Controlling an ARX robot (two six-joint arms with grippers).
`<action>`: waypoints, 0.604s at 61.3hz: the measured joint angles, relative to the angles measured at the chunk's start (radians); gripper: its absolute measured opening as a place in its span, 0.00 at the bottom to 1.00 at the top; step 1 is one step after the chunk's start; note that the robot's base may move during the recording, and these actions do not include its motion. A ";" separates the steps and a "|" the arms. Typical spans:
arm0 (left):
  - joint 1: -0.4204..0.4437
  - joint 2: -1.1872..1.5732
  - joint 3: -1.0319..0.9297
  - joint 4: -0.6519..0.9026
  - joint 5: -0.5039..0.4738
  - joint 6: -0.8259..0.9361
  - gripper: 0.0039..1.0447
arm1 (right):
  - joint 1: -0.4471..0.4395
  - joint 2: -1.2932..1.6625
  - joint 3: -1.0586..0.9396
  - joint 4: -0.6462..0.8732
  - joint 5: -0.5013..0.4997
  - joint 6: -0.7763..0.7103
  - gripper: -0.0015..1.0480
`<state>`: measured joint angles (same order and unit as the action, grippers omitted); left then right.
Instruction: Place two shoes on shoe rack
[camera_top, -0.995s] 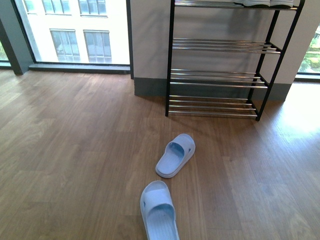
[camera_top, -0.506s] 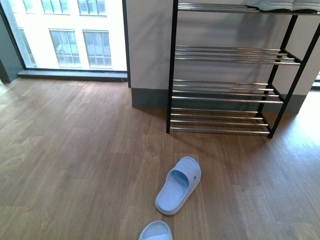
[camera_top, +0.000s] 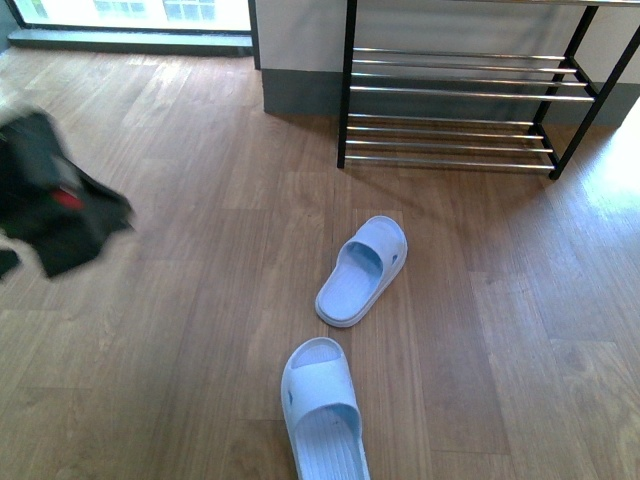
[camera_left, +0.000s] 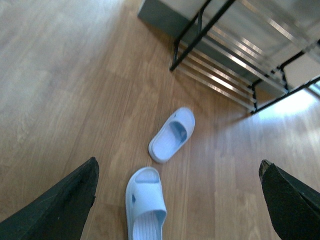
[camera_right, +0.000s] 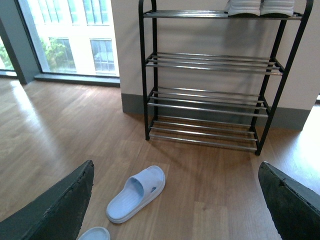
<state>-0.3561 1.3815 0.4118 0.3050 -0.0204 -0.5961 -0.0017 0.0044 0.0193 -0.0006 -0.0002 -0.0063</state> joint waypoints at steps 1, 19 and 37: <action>-0.008 0.056 0.019 -0.003 0.005 0.005 0.91 | 0.000 0.000 0.000 0.000 0.000 0.000 0.91; -0.060 0.609 0.352 -0.100 0.059 0.144 0.91 | 0.000 0.000 0.000 0.000 0.000 0.000 0.91; -0.090 0.889 0.552 -0.206 0.148 0.206 0.91 | 0.000 0.000 0.000 0.000 0.000 0.000 0.91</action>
<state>-0.4461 2.2707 0.9638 0.0986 0.1272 -0.3897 -0.0017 0.0044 0.0193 -0.0006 -0.0002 -0.0059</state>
